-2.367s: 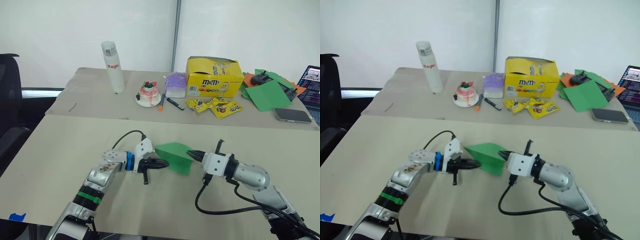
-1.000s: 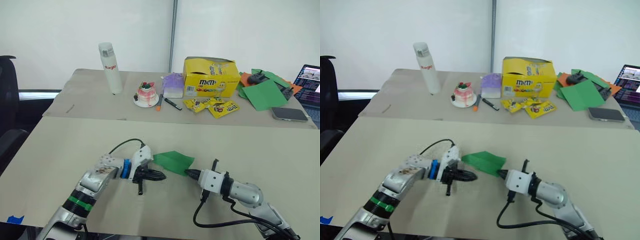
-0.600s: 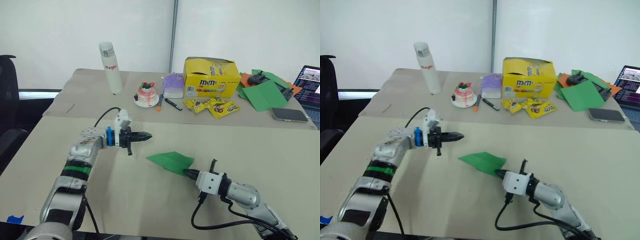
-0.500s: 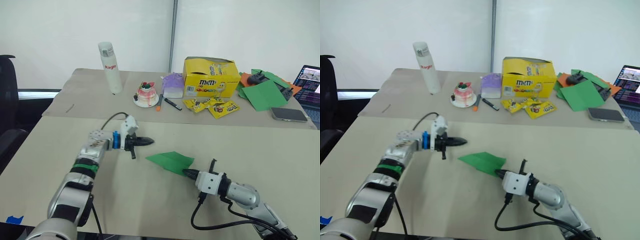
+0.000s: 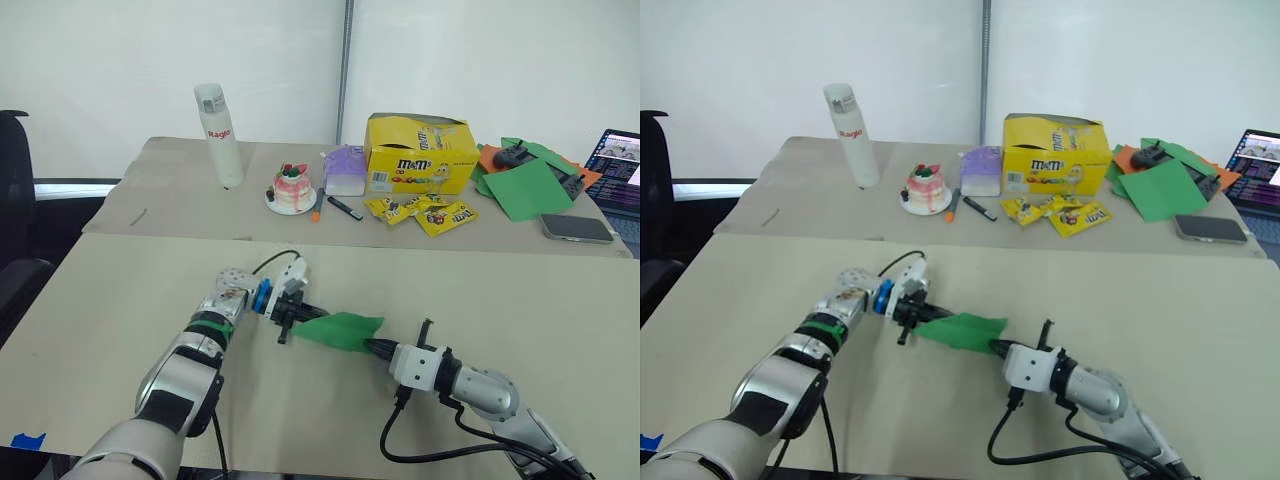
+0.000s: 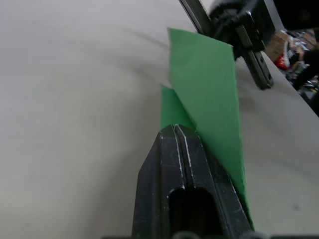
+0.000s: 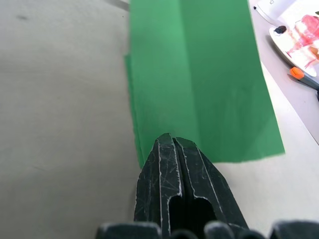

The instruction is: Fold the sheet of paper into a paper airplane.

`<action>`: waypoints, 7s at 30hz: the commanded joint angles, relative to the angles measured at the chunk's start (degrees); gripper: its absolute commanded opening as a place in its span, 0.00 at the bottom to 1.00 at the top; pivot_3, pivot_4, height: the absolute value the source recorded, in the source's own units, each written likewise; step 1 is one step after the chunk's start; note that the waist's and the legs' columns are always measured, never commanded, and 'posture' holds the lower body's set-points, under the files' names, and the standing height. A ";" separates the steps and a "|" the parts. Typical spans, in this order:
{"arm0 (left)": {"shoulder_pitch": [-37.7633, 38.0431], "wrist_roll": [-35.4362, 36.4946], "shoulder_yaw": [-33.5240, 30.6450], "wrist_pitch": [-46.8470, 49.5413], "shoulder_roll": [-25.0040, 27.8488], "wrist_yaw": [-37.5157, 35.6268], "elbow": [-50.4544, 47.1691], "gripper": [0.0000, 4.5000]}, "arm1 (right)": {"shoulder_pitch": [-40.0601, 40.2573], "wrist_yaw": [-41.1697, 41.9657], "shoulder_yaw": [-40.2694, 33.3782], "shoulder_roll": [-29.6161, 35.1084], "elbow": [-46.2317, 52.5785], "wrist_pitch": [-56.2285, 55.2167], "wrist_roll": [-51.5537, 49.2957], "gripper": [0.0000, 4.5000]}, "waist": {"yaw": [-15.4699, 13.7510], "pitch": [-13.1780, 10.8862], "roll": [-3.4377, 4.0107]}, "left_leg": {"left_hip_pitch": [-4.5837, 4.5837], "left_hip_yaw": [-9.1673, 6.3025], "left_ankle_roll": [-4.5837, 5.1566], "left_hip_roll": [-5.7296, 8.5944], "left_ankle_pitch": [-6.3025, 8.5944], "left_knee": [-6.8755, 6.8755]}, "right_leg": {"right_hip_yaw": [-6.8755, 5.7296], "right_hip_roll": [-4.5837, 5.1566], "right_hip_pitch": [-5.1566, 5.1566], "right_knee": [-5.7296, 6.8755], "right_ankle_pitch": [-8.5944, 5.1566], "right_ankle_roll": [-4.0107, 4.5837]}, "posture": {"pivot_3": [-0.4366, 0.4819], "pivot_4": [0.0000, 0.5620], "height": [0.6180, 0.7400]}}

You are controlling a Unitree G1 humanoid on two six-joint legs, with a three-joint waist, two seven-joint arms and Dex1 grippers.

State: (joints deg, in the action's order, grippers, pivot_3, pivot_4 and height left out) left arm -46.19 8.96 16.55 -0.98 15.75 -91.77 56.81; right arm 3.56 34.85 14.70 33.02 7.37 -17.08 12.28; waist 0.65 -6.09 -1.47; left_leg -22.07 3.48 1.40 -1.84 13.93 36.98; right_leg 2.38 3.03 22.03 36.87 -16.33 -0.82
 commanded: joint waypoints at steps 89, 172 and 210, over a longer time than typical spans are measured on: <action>50.18 19.03 -2.77 46.74 15.91 44.98 -78.21 0.00 | -42.86 43.31 9.68 -3.66 -21.41 31.46 -20.81 0.66 | -0.04 -0.13 0.23 | 0.81 -0.21 0.12 -0.08 0.21 -0.28 | -0.14 1.19 -0.88 -0.13 -0.46 0.23 | 0.48 0.27 0.85; 29.31 29.02 -8.46 49.85 19.63 38.14 -74.29 0.00 | -23.08 17.95 -10.27 0.90 5.34 71.84 -40.36 0.01 | -0.84 -0.52 0.65 | -0.21 -0.21 0.00 -0.09 -0.21 -0.98 | -1.93 2.04 -0.53 -0.88 -0.37 0.16 | 0.48 0.27 0.85; 28.92 33.70 -10.15 52.99 17.34 37.86 -73.59 0.00 | -27.57 14.66 -10.98 -0.66 3.84 66.17 -43.02 0.01 | -1.07 -0.62 0.53 | -0.12 -0.14 0.01 -0.12 -0.21 -0.87 | -1.93 1.36 -0.61 -0.86 -0.28 -0.01 | 0.48 0.27 0.85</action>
State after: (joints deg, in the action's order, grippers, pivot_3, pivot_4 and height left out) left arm -17.35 42.47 6.54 51.85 32.38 -53.39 -15.06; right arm -24.58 48.35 3.06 31.91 8.98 50.38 -30.51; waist -0.42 -6.71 -0.93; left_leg -22.20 3.34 1.41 -1.96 13.72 36.11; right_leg 0.44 4.40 21.41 36.00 -16.60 -0.83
